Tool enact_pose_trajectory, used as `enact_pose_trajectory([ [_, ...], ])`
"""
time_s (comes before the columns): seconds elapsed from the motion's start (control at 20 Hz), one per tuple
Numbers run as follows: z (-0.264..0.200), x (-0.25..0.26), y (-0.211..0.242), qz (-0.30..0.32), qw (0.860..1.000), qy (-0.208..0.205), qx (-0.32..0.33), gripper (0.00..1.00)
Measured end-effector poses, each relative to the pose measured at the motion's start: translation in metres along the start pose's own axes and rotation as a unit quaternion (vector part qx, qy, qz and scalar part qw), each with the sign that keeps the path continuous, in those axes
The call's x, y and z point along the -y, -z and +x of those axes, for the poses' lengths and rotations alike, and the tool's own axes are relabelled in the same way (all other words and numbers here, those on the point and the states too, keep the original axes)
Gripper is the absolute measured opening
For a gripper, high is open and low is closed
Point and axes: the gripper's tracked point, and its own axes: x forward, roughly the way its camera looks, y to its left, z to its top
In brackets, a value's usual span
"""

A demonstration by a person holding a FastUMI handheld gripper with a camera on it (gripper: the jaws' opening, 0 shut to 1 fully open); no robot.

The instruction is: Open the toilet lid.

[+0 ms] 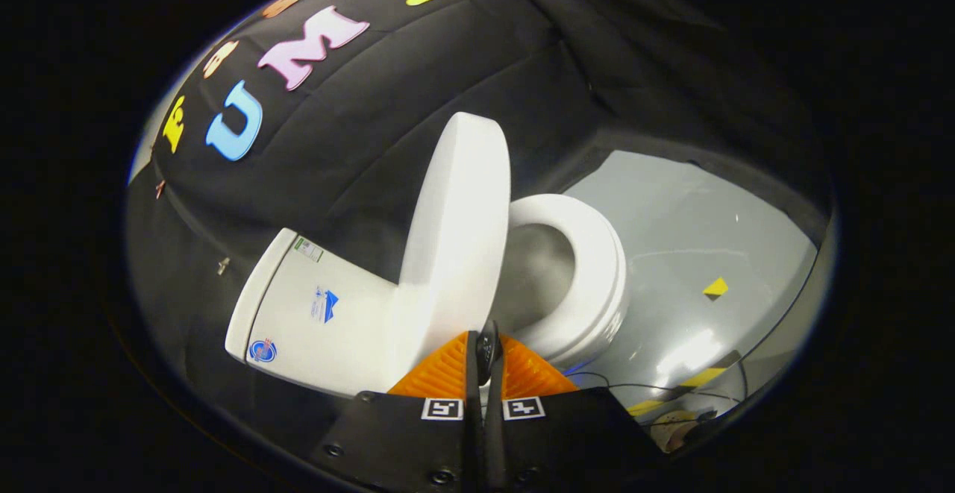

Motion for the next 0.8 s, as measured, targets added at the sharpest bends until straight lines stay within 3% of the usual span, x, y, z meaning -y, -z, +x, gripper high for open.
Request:
enact_pose_trajectory([
  [0.4, -0.023, -0.061, -0.004, -0.085, 0.996, 0.016, 0.027, 0.05],
  [0.8, -0.037, -0.136, 0.003, -0.186, 0.981, 0.011, 0.054, 0.05],
])
